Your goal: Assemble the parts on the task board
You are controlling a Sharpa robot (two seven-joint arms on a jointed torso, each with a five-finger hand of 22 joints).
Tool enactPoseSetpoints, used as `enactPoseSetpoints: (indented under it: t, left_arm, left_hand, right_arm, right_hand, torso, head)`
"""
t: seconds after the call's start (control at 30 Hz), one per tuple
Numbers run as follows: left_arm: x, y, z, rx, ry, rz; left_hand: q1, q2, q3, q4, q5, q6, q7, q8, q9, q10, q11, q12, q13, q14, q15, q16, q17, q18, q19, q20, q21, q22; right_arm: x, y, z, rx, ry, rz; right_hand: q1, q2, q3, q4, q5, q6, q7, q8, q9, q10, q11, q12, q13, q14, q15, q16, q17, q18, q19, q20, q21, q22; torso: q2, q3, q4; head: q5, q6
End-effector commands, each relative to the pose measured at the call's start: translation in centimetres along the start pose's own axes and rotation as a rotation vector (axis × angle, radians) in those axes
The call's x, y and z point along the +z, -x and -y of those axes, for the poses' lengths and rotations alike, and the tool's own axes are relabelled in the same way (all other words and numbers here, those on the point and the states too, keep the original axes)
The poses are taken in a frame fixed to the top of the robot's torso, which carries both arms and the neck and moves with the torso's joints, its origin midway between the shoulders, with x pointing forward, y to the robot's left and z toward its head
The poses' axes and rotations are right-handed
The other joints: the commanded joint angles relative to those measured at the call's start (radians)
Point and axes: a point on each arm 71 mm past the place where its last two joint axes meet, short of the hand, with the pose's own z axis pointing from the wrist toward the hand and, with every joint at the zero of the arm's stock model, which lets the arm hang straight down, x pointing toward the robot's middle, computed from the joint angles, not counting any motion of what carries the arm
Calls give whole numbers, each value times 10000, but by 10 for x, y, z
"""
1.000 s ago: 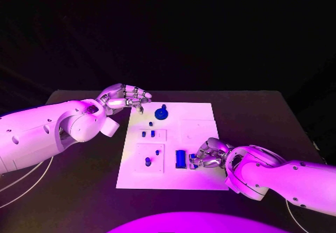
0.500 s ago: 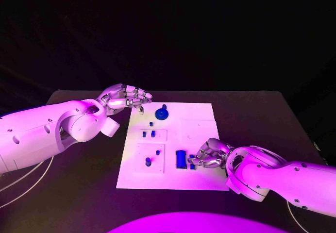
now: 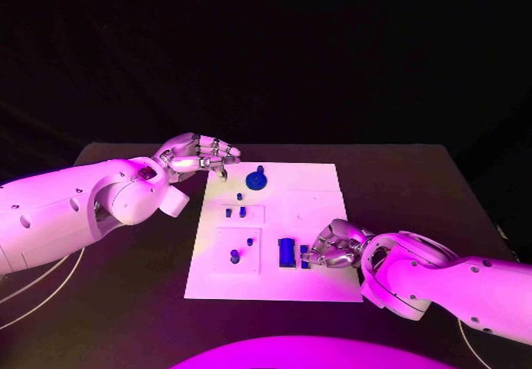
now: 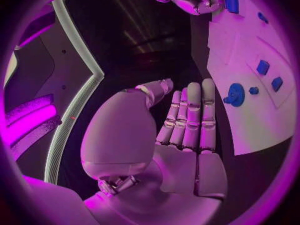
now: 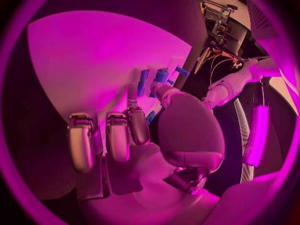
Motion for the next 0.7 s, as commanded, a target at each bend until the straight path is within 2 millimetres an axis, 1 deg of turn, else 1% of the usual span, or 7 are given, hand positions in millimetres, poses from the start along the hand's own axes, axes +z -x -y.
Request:
enactPoseSetpoints:
  t: [0.03,0.17,0.3,0.57,0.63,0.7]
  left_arm:
    - [0,-2,1,-83,-62,-156]
    - [0,-2,1,-80,-66,-157]
    - [0,-2,1,-77,-72,-152]
    - [0,-2,1,-75,-73,-147]
    - [0,-2,1,-74,-73,-144]
    - [0,-2,1,-74,-74,-144]
  left_hand:
    - [-14,93,65,16,52,-64,100,58,-1,-72,2,57,-17,-66,-15,48,-14,144,63,-19,-42,-17]
    - [-14,93,65,16,52,-64,100,58,-1,-72,2,57,-17,-66,-15,48,-14,144,63,-19,-42,-17]
    - [-14,93,65,16,52,-64,100,58,-1,-72,2,57,-17,-66,-15,48,-14,144,63,-19,-42,-17]
    - [0,98,78,10,55,-68,99,63,-2,-75,0,64,-19,-69,-17,49,-17,146,64,-21,-43,-18]
    - [0,98,78,10,55,-68,99,63,-2,-75,0,64,-19,-69,-17,49,-17,146,64,-21,-43,-18]
    - [0,98,78,10,55,-68,99,63,-2,-75,0,64,-19,-69,-17,49,-17,146,64,-21,-43,-18]
  right_arm:
    - [0,-2,-1,-369,311,-251]
    - [1,-1,-1,-545,341,-159]
    - [2,0,-1,-691,370,-36]
    - [5,1,-2,-763,351,170]
    - [4,2,-2,-736,371,254]
    - [3,3,-1,-685,408,354]
  right_hand:
    - [513,-29,80,-299,-558,67,-53,-63,-36,377,-36,30,1639,947,-33,53,2163,-97,979,-18,-25,2571]
    - [880,-52,161,-522,-789,117,-69,-87,-80,385,-50,55,1653,952,-42,64,2187,-102,987,-24,-1,2578]
    - [977,-87,172,-592,-851,142,-74,-93,-95,390,-55,71,1662,955,-45,70,2201,-106,992,-27,16,2582]
    - [875,-81,123,-514,-848,187,-61,-94,-112,394,-45,77,1665,953,-42,65,2190,-106,992,-27,17,2582]
    - [784,-77,76,-435,-763,200,-61,-104,-129,397,-43,80,1667,954,-38,67,2195,-103,988,-25,3,2579]
    - [677,-84,2,-327,-579,213,-60,-117,-148,400,-43,83,1670,952,-37,63,2185,-104,989,-24,5,2579]
  torso:
    - [2,0,-7]
    - [-3,-2,-5]
    - [0,-5,-7]
    - [-4,-10,-1]
    - [-6,-10,-4]
    - [-7,-11,-1]
  head:
    - [10,-3]
    - [10,-1]
    - [-1,-1]
    - [-21,-13]
    - [-29,-2]
    - [-27,14]
